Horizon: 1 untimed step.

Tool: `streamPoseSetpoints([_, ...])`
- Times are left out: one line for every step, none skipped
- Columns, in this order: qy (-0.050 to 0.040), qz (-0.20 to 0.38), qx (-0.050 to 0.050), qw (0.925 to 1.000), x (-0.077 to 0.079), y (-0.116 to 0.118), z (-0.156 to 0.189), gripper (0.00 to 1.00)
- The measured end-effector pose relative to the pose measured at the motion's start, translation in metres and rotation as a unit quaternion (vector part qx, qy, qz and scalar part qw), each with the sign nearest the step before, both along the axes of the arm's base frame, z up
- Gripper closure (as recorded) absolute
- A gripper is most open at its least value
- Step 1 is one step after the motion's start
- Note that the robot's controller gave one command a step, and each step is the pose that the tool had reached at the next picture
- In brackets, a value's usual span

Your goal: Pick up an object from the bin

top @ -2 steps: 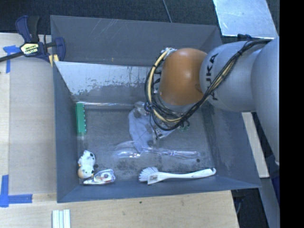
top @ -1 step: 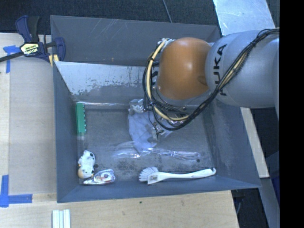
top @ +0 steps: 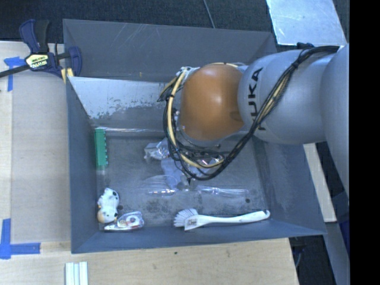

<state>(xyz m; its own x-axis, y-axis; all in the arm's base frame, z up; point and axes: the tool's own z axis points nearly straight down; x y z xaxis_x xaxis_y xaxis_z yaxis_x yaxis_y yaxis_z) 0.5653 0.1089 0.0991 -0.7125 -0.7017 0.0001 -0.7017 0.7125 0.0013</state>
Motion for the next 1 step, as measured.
streamPoseSetpoints([-0.0086, 0.055, 0.002, 0.9985, 0.0395, -0.0063, -0.0259, 0.0])
